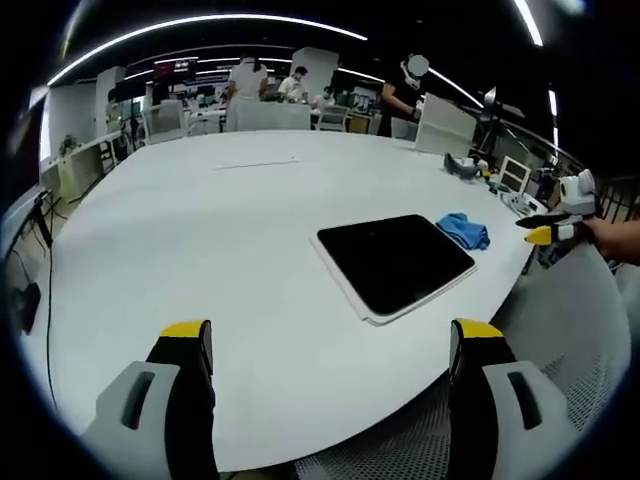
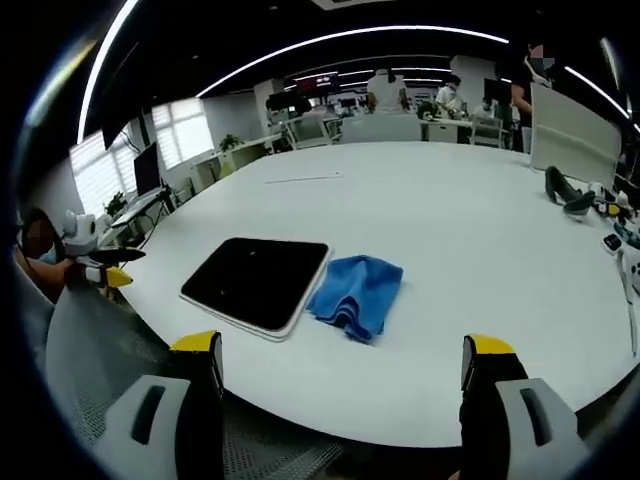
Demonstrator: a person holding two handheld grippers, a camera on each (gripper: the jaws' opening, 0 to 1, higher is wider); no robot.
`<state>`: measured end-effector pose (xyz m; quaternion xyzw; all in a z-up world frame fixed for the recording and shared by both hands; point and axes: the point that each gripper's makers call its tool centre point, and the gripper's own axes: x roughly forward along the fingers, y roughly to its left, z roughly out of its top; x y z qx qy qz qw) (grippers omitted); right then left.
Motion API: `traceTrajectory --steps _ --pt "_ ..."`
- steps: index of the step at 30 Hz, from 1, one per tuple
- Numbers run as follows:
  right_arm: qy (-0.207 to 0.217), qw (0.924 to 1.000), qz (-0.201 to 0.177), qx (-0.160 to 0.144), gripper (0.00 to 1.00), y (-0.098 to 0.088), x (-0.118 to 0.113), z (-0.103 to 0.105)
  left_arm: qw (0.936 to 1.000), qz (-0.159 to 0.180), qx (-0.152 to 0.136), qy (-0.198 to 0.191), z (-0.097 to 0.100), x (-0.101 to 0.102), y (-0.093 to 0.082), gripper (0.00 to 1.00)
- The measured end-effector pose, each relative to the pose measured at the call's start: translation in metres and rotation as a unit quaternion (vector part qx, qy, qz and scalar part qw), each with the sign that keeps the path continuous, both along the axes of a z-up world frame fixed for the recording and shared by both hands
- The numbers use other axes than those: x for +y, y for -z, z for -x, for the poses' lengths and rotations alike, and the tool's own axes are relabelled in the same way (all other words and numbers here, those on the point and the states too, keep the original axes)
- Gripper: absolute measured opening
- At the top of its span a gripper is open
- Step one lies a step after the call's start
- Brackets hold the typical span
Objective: Wipe the mirror surface with the cleaning cloth until all visible marks leave the cleaned area.
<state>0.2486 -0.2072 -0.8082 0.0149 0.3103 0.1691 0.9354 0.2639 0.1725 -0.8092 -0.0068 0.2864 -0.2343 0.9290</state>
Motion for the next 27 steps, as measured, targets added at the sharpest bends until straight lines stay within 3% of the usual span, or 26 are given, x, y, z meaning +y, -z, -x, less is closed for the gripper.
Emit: traceTrajectory --steps 11,21,23,25,27 --pt "-0.015 0.9999 0.008 0.001 0.97 0.0 0.008 -0.004 0.9998 0.018 0.003 0.001 0.0 -0.003 -0.001 0.97" --pt "-0.004 0.9998 0.017 -0.005 0.95 -0.009 0.007 -0.027 0.9999 -0.003 0.014 0.004 0.001 0.0 0.005 0.99" --pt "-0.001 1.0 0.006 -0.005 0.92 -0.014 0.012 -0.033 0.9999 -0.003 0.013 0.004 0.002 0.0 0.004 0.99" --pt "0.014 0.9994 -0.031 -0.003 0.9 -0.018 0.017 -0.043 0.9999 0.001 0.011 0.005 0.001 -0.001 0.003 0.99" --pt "0.022 0.9992 -0.032 -0.002 0.87 -0.018 0.017 -0.055 1.0 0.002 0.004 0.006 0.0 -0.003 0.001 0.99"
